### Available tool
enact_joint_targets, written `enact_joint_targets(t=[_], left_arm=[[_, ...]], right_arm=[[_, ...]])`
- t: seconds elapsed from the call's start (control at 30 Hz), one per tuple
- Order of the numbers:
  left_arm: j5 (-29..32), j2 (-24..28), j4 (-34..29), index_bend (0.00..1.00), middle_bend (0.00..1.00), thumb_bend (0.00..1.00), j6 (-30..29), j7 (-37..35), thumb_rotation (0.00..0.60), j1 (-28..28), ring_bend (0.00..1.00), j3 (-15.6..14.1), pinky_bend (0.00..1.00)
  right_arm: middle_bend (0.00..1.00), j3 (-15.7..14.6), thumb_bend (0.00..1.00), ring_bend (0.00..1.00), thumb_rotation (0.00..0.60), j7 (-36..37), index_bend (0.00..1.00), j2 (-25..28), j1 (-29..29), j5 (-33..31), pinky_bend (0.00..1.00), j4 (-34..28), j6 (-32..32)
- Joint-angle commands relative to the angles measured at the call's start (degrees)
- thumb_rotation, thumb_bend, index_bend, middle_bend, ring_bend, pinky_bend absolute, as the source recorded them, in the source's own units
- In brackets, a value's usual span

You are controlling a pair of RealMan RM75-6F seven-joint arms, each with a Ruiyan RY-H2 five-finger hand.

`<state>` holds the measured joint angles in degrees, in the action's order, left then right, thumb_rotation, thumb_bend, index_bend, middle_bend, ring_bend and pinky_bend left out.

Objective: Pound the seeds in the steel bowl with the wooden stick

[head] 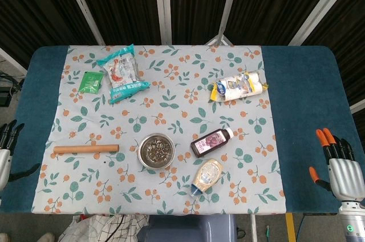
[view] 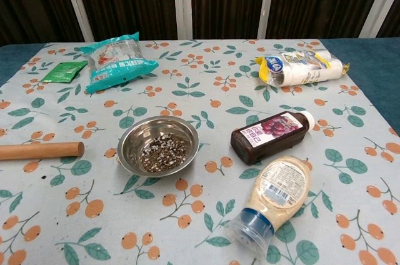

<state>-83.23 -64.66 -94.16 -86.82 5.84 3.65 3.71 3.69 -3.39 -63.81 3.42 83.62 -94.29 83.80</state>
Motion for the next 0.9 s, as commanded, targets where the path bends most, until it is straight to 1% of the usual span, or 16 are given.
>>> enact_joint_targets(t=[0.03, 0.33, 0.67, 0.83, 0.9], left_arm=[[0.1, 0.1, -0.1, 0.00, 0.00, 0.11, 0.1, 0.1, 0.600, 0.0, 0.00, 0.0, 0.00], [0.2, 0.2, -0.3, 0.00, 0.00, 0.11, 0.3, 0.4, 0.600, 0.0, 0.00, -0.2, 0.00], [0.9, 0.2, -0.5, 0.00, 0.00, 0.11, 1.7, 1.4, 0.600, 0.5, 0.00, -0.3, 0.00], [1.3, 0.3, -1.9, 0.00, 0.00, 0.11, 2.8, 2.2, 0.600, 1.1, 0.00, -0.2, 0.00], [2.1, 0.5, -3.0, 0.01, 0.01, 0.12, 3.8, 2.7, 0.600, 1.6, 0.00, 0.1, 0.00]], right_arm=[[0.00, 0.0, 0.37, 0.00, 0.600, 0.0, 0.00, 0.0, 0.0, 0.0, 0.00, 0.0, 0.1], [0.00, 0.8, 0.37, 0.00, 0.600, 1.2, 0.00, -0.7, -0.5, 0.9, 0.00, 0.6, 2.6], [0.00, 0.9, 0.37, 0.00, 0.600, 1.4, 0.00, -0.9, -0.2, 0.5, 0.00, 1.0, 1.8], [0.00, 0.7, 0.37, 0.00, 0.600, 1.3, 0.00, -0.9, -0.2, 0.7, 0.00, 0.9, 1.8], [0.00, 0.7, 0.37, 0.00, 0.600, 1.4, 0.00, -0.8, -0.3, 0.6, 0.00, 0.9, 1.7]])
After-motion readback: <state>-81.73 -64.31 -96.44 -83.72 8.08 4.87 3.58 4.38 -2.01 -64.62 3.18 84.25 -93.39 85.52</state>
